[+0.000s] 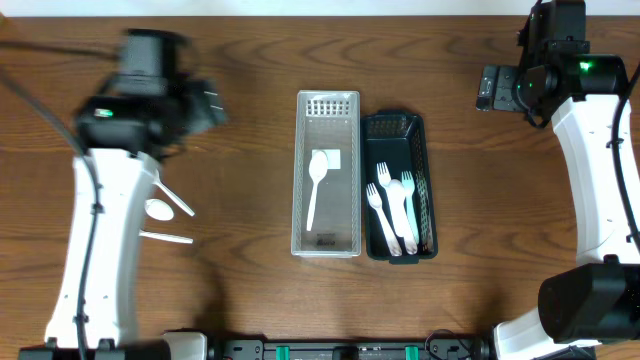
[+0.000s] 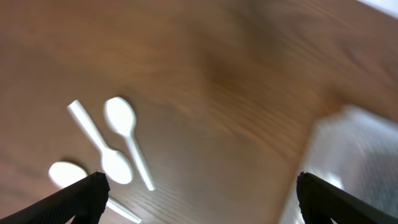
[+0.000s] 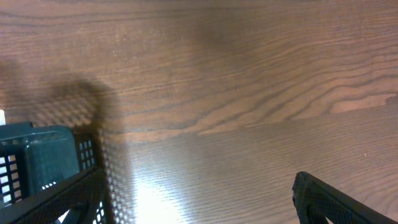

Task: Pack container
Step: 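Lower left gripper onto the next white spoon and grasp it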

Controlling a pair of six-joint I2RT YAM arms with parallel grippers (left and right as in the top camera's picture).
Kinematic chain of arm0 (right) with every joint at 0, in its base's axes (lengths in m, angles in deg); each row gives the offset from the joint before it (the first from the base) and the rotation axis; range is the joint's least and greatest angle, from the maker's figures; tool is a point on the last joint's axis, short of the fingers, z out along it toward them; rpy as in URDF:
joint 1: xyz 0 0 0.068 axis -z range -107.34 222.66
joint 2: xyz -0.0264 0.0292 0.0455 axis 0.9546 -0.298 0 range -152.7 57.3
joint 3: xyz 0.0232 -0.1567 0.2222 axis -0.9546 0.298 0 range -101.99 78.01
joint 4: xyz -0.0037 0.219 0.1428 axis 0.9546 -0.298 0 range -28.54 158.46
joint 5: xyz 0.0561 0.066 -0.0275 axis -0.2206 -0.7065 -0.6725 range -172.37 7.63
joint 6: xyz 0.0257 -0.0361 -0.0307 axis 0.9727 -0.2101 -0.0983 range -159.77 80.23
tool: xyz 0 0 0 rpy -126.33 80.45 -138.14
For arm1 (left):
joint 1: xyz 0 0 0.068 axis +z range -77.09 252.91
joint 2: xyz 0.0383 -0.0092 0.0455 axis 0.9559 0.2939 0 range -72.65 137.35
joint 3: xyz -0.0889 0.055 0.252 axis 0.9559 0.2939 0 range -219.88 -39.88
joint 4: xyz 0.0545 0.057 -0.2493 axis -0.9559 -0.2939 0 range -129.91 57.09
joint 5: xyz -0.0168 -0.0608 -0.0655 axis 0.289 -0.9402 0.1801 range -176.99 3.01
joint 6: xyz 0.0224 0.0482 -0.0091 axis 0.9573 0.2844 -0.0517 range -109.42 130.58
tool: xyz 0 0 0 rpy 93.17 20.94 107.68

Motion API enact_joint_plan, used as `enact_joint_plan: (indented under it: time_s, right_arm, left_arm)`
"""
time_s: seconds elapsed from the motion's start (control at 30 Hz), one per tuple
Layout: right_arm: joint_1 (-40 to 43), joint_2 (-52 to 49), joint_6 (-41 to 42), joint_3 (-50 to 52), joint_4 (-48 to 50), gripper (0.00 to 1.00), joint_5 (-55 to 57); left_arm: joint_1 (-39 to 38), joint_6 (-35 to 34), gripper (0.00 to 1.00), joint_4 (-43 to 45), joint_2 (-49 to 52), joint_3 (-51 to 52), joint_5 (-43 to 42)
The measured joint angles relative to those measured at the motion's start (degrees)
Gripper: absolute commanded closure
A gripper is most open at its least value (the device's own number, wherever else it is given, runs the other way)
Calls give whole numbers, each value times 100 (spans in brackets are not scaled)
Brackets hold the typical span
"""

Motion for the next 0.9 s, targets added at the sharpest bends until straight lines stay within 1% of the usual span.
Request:
enact_joint_plan:
  time_s: [0.03,0.13,0.27,0.37,0.67,0.9]
  right_arm:
    - [0,0,0,0,-2,1,-4]
    - [0,0,0,0,-2,1,-17]
    - [0,0,0,0,0,1,-20]
    - [0,0,2,0,0,1,-22]
    - [0,0,0,0,22,1,-22]
    - [0,0,0,0,24,1,-22]
  left_arm:
    - [343,-122,2,15,74,35,-127]
    - [1032,-417,2,24,337,175,-498]
    - [1631,-675,2,26,901,326,-811]
    - [1766,-745,2,48,1386,343,-918]
    - [1746,-769,2,319,2809,356,-1235]
    - [1746,-654,2,470,3230,525,-1453]
